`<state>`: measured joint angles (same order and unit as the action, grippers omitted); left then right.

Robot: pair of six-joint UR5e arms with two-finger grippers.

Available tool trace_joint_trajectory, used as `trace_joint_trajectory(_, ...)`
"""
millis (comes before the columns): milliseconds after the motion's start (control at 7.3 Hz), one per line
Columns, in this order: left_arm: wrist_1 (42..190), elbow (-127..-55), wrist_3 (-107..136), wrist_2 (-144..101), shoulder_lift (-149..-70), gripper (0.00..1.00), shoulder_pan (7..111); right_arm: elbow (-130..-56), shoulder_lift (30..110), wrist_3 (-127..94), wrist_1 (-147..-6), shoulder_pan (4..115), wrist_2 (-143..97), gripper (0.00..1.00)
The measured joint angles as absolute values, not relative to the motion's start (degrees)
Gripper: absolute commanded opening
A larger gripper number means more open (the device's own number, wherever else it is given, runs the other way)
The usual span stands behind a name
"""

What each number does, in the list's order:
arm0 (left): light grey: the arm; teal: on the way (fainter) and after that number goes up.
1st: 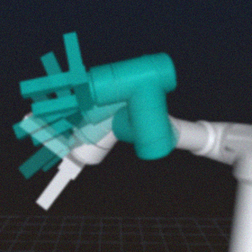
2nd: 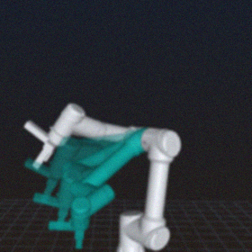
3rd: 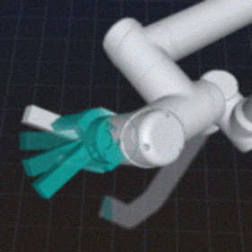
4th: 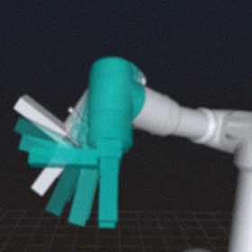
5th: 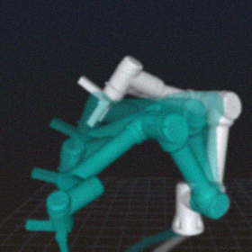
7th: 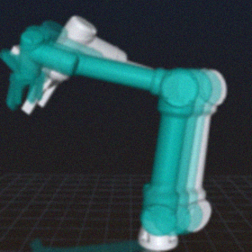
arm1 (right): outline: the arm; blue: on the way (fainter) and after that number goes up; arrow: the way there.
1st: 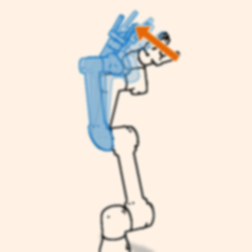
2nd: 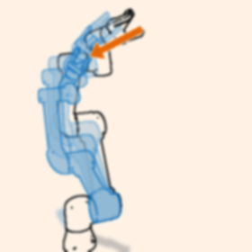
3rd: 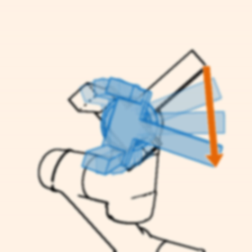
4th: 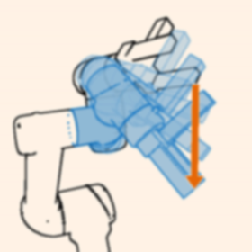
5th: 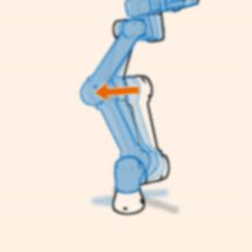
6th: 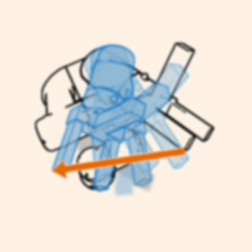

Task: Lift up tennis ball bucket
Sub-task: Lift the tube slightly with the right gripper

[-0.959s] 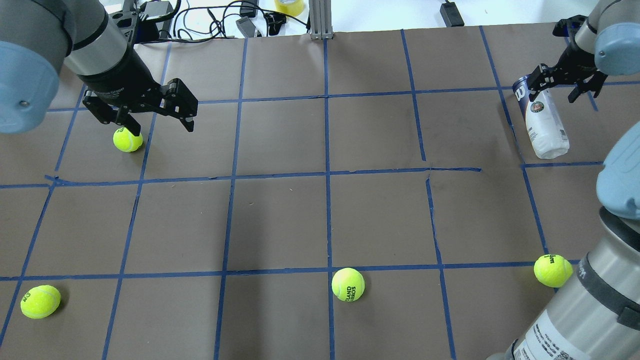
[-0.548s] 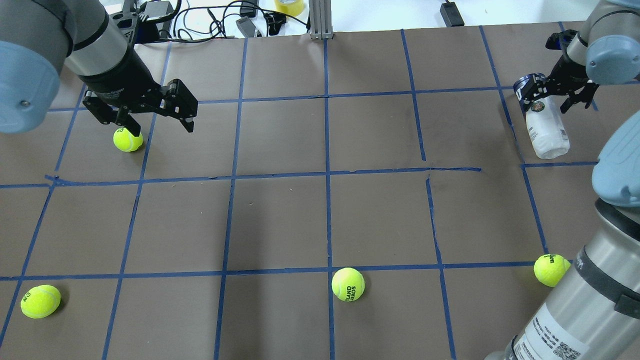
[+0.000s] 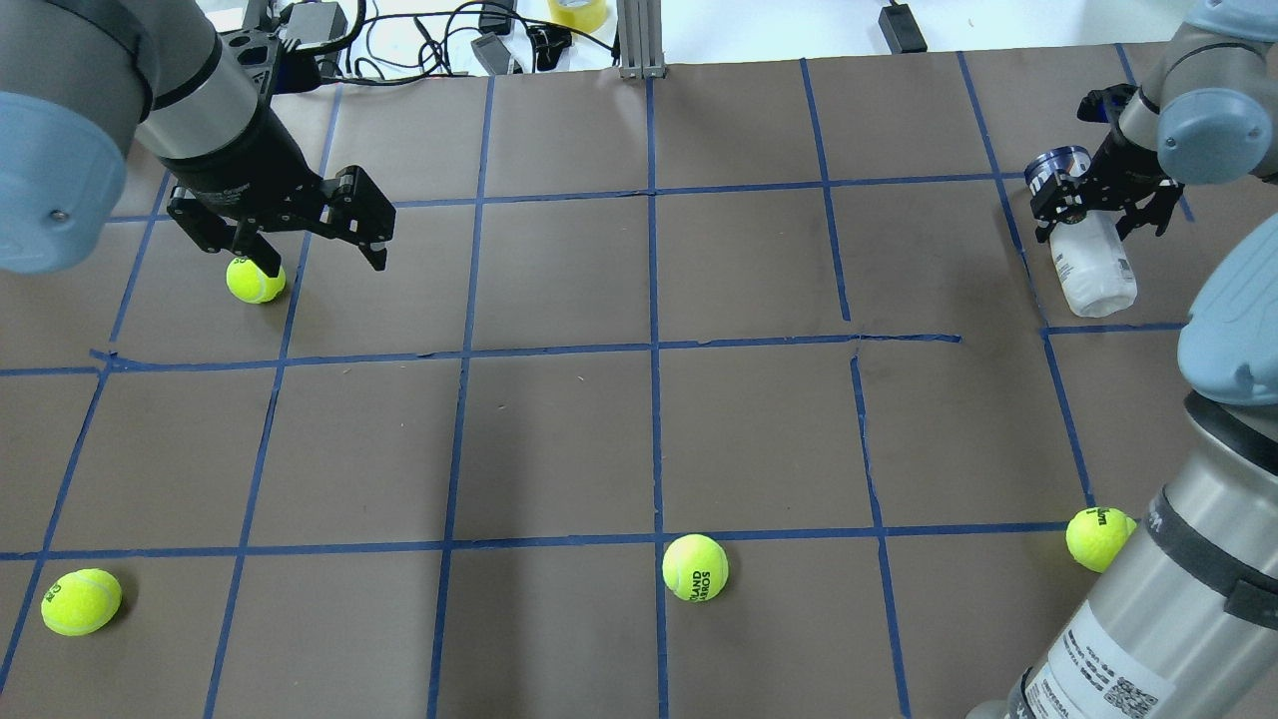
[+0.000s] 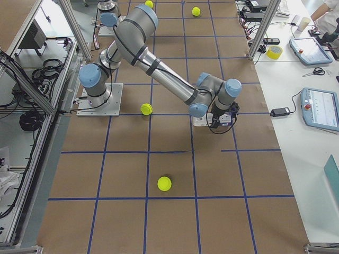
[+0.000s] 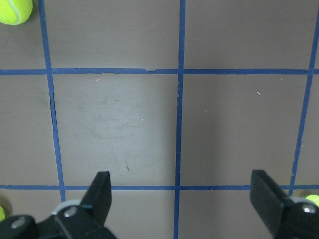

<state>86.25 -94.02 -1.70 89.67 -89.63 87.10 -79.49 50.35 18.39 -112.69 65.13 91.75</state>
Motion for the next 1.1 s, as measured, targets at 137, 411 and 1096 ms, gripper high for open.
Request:
trace_joint_trajectory(137, 86.2, -94.06, -1.69, 89.62, -89.61, 1.0, 87.05, -79.54, 50.31, 18.7, -112.66, 65.13, 91.76, 0.93)
trace_joint_trajectory(411, 86.21, -94.14, -1.71, 89.61, -89.63, 1.0, 86.96, -79.61, 50.26, 19.28, -112.65, 65.13, 91.59, 0.94)
trace_joint_trajectory(1096, 86.09, -94.22, -1.73, 89.5, -89.54, 1.0, 86.88, -79.56, 49.61, 19.7, -112.71, 65.13, 91.35, 0.61)
